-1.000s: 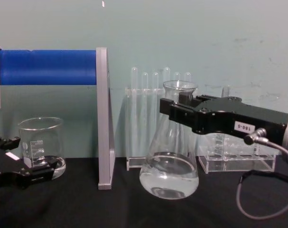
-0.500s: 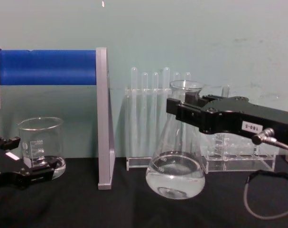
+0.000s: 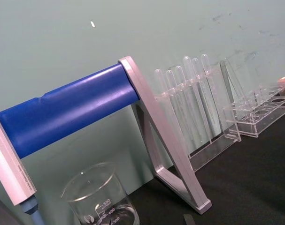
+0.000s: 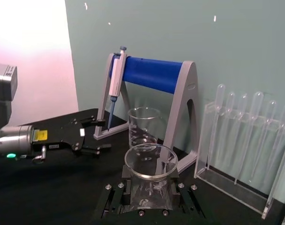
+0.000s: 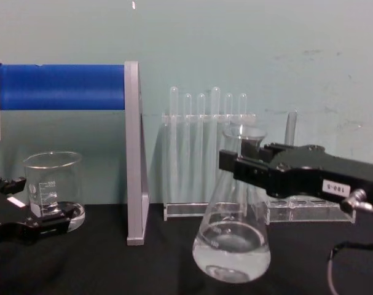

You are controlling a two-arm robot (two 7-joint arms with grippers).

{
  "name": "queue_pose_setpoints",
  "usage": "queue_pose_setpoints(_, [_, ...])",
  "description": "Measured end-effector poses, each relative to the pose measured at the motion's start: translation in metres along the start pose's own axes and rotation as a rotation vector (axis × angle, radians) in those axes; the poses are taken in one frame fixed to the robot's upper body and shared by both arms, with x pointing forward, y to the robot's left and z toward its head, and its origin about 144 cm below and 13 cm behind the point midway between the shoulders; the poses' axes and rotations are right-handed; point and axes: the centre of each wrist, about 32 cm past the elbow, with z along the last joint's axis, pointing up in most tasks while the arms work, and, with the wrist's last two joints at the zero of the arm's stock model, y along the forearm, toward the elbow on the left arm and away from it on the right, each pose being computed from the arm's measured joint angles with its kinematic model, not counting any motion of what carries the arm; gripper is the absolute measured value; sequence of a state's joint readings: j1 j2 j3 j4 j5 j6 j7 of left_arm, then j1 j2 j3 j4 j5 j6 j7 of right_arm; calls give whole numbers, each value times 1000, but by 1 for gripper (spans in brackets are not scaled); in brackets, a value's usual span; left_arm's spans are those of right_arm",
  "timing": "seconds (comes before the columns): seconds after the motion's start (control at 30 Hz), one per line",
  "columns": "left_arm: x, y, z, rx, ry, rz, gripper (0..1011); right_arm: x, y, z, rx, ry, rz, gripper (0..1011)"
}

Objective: Grasp the erlenmeyer flask with one hand, shake it three times, then place it back.

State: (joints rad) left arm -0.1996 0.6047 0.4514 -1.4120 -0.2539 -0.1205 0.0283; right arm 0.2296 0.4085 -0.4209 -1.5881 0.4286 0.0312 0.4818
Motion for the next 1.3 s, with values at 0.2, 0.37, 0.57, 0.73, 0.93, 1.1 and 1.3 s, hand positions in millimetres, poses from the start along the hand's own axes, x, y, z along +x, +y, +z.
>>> queue_pose_setpoints(0.2, [0, 0, 0, 0, 0, 0, 1001, 4, -2, -6, -19, 5, 27, 448])
queue_pose_setpoints(0.37, [0, 0, 0, 0, 0, 0, 1001, 6, -3, -12, -45, 8, 44, 448])
queue_pose_setpoints(0.57, [0, 0, 0, 0, 0, 0, 1001, 8, -3, -17, -61, 7, 65, 448])
queue_pose_setpoints(0.73, [0, 0, 0, 0, 0, 0, 1001, 10, -2, -20, -65, 9, 82, 449])
queue_pose_setpoints(0.93, [0, 0, 0, 0, 0, 0, 1001, 13, -1, -23, -68, 10, 98, 448])
queue_pose_setpoints(1.1, [0, 0, 0, 0, 0, 0, 1001, 16, 1, -25, -72, 8, 108, 448])
queue_pose_setpoints(1.3, [0, 0, 0, 0, 0, 0, 1001, 19, 4, -29, -85, 8, 129, 448])
